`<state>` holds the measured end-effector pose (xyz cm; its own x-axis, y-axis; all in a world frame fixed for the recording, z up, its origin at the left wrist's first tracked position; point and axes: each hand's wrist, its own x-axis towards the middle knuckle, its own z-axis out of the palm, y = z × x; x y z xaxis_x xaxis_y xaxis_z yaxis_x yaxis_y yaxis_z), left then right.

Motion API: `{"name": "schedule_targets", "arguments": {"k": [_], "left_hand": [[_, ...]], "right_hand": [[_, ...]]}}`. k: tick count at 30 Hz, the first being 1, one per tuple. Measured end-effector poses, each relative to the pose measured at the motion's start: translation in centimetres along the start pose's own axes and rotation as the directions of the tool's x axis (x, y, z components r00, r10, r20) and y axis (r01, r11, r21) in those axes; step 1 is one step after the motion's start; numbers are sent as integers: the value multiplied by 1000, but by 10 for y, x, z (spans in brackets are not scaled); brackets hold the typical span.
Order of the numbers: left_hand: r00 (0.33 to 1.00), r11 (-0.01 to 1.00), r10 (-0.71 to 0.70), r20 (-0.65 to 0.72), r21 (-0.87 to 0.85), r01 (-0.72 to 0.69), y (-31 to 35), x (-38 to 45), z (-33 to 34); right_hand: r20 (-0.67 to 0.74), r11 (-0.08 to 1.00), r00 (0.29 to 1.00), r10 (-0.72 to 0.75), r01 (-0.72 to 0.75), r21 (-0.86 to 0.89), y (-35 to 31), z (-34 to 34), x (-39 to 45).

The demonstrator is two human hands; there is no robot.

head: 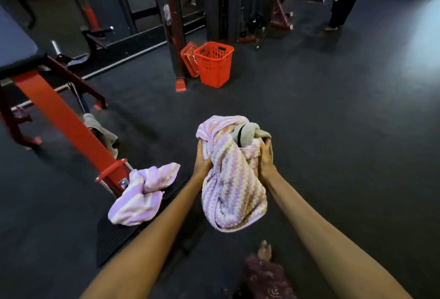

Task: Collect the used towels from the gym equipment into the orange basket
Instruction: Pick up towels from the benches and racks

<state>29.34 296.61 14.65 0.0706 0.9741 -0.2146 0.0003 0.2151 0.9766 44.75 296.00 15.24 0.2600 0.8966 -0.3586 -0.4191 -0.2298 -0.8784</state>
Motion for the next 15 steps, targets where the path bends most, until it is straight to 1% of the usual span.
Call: {"name": "schedule_targets", "arguments": {"k": [1,2,3,4,5,6,7,8,9,10,11,12,13,14,15], "left_hand": [[997,996,79,6,-50,-79,3,11,5],[992,992,123,28,-40,-121,1,28,9],[992,992,125,16,-37,-124,5,42,14],[995,995,95,-5,-28,-95,12,68,22],[995,995,97,-4,-39,-97,18,81,26],[996,995,91,-19,-43,-92,25,116,42],[996,994,87,-12,-62,-88,24,131,43],[996,995,89,-24,-35,-89,33,144,48],[996,995,85,-17,-57,-86,36,151,49],[995,994,87,-38,-57,-89,45,172,58],[993,992,99,-64,-66,-103,57,205,71],[994,994,89,-60,-63,-93,66,223,79],[994,992,91,-62,-79,-96,72,243,85],[997,995,52,-63,-84,-58,82,265,93],[996,996,40,-84,-73,-46,84,275,96]], "right_hand": [[19,999,1000,12,-11,-52,-5,4,14],[51,991,998,21,-14,-133,-4,2,42],[106,981,994,11,10,-194,-3,-6,66],[60,974,998,-4,18,-224,7,-14,120],[83,972,997,-9,28,-235,6,-18,139],[67,965,997,25,-6,-264,-18,-12,170],[133,969,988,73,-39,-242,-41,-2,156],[137,971,986,95,-61,-232,-55,2,167],[155,976,980,128,-97,-198,-68,7,163],[143,974,981,131,-101,-202,-82,12,186],[182,980,976,115,-82,-183,-106,17,215],[209,988,968,139,-121,-100,-118,20,237],[188,993,978,94,-80,-82,-128,19,256],[156,994,985,67,-52,-98,-141,22,276],[229,990,972,43,-10,-143,-150,24,284]]}}
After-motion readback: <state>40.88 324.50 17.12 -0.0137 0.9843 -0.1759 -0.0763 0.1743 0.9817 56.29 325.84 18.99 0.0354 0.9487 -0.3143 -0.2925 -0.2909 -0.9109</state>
